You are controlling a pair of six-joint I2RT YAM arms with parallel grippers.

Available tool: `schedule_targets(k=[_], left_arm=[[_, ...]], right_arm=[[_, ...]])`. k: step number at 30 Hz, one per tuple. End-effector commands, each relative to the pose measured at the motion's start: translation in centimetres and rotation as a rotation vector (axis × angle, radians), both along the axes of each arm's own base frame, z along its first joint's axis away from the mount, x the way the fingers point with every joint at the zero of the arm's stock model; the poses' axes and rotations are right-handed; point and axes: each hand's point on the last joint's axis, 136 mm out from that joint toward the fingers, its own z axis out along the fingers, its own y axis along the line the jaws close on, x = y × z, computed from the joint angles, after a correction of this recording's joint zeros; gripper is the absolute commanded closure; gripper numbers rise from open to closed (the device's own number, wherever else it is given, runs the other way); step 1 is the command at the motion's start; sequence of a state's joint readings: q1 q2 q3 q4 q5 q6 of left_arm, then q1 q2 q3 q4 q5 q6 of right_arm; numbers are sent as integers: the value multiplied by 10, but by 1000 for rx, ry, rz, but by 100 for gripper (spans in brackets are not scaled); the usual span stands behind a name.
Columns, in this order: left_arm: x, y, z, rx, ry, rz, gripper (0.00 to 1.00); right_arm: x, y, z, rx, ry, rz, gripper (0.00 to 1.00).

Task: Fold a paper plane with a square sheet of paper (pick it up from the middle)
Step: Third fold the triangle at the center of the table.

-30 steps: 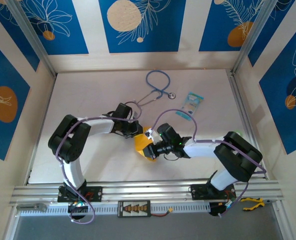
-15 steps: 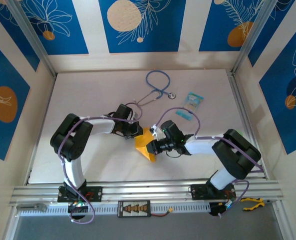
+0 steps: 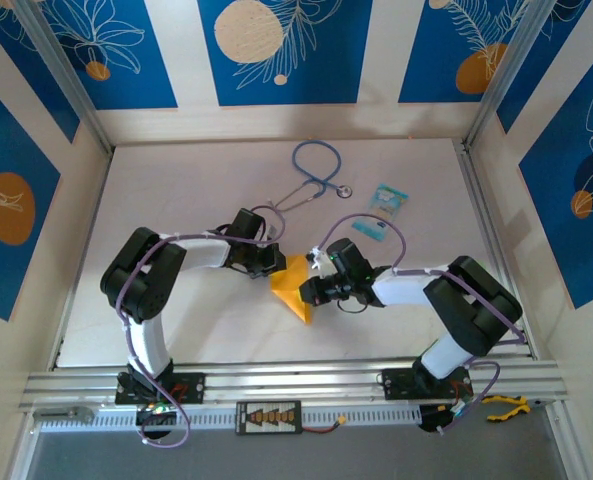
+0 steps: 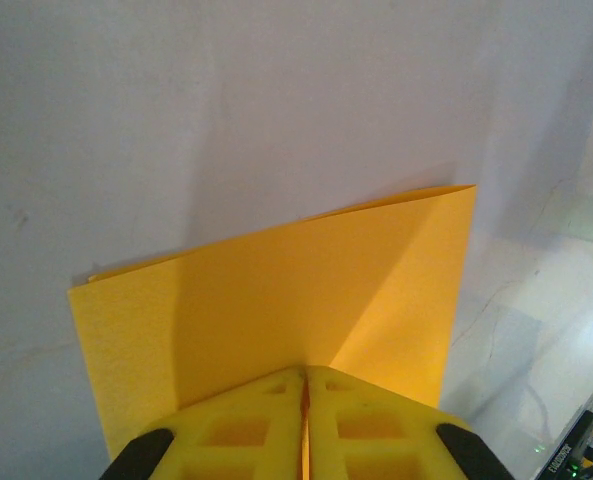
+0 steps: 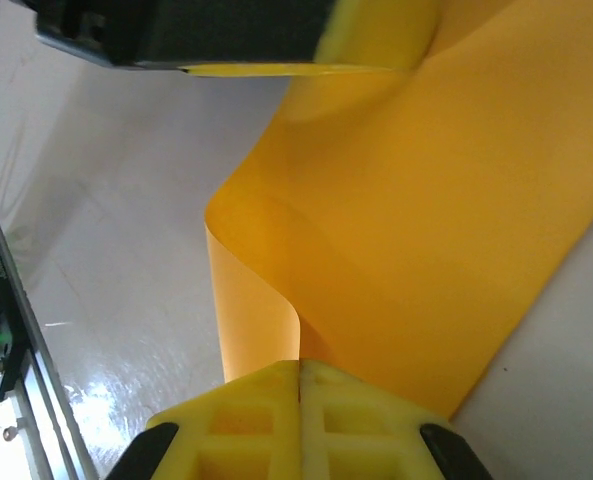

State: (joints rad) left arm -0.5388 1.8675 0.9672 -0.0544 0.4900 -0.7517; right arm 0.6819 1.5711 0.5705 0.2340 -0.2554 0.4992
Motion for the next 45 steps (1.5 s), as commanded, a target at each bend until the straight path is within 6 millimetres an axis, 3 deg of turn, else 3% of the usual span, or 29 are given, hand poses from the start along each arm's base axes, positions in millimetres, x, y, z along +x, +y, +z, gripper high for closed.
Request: schedule_targets(k=[1,31,45], left_arm=[[-10,13,-15,59,39,23,90],[-10,13,-15,55,35,24,90],[-11,14,-16,54,36,29,90]], right_arm=[[3,-3,-7,-40,12,-7,100],[16,-5,-11,-108,4,-18,100],[11,-8,-16,-137,13,-20,100]])
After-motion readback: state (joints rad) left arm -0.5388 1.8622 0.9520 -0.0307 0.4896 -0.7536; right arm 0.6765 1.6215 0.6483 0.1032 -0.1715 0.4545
